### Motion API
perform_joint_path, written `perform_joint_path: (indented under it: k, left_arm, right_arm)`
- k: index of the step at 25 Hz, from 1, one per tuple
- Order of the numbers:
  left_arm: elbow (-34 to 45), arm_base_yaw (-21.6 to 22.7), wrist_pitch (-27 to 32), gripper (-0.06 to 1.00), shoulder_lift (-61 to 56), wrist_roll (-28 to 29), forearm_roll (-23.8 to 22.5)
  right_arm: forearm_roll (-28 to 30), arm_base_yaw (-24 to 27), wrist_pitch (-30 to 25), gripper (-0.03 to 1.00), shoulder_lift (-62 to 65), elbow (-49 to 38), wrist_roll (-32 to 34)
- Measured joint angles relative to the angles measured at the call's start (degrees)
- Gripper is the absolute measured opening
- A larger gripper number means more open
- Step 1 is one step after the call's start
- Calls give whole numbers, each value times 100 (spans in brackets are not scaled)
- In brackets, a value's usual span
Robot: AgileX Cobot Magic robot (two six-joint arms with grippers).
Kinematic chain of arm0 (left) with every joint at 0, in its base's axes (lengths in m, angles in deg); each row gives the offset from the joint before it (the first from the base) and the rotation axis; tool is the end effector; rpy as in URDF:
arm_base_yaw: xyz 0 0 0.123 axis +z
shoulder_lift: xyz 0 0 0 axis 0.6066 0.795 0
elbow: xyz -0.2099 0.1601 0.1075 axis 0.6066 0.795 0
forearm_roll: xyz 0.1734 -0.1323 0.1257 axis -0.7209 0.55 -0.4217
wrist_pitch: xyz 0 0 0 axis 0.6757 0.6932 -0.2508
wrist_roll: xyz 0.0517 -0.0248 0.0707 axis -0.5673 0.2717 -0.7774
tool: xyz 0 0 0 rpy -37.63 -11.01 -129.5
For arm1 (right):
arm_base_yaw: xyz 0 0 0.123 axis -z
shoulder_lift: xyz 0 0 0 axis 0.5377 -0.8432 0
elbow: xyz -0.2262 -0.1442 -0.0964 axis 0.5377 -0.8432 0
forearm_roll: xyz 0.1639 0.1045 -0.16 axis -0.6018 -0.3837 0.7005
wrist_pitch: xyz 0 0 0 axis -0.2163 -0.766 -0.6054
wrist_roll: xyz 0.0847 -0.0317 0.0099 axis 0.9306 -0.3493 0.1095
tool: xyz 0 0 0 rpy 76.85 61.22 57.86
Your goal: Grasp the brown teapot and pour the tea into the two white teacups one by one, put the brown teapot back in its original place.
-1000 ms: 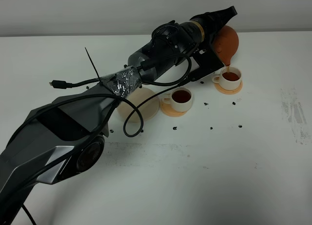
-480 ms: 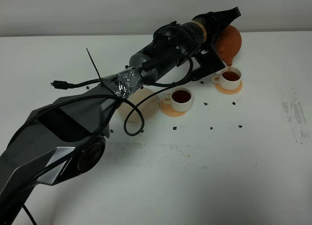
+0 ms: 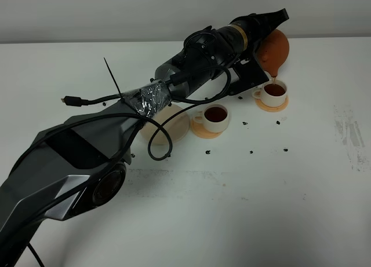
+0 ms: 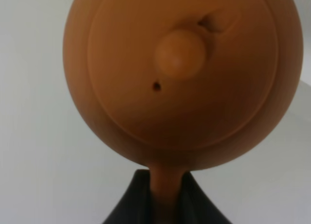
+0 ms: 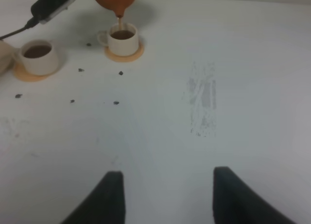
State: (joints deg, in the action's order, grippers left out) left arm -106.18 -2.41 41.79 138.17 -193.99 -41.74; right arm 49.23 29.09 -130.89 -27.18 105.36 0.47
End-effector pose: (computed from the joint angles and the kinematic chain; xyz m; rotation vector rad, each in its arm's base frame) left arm 0.4714 -0.3795 0.1791 2.1061 0.1789 1.1691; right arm -0.0069 0.0119 0.2758 -0.2280 2.0327 0.1245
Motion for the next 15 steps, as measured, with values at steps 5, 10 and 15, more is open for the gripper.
perform_joint_path:
  k: [5, 10, 15]
  left_arm:
    - [0, 0, 0, 11, 0, 0, -6]
    - [0, -7, 0, 11, 0, 0, 0]
    - [0, -7, 143, 11, 0, 13, 207]
  right_arm:
    - [0, 0, 0, 43, 0, 0, 0]
    - [0, 0, 0, 43, 0, 0, 0]
    - [0, 0, 0, 43, 0, 0, 0]
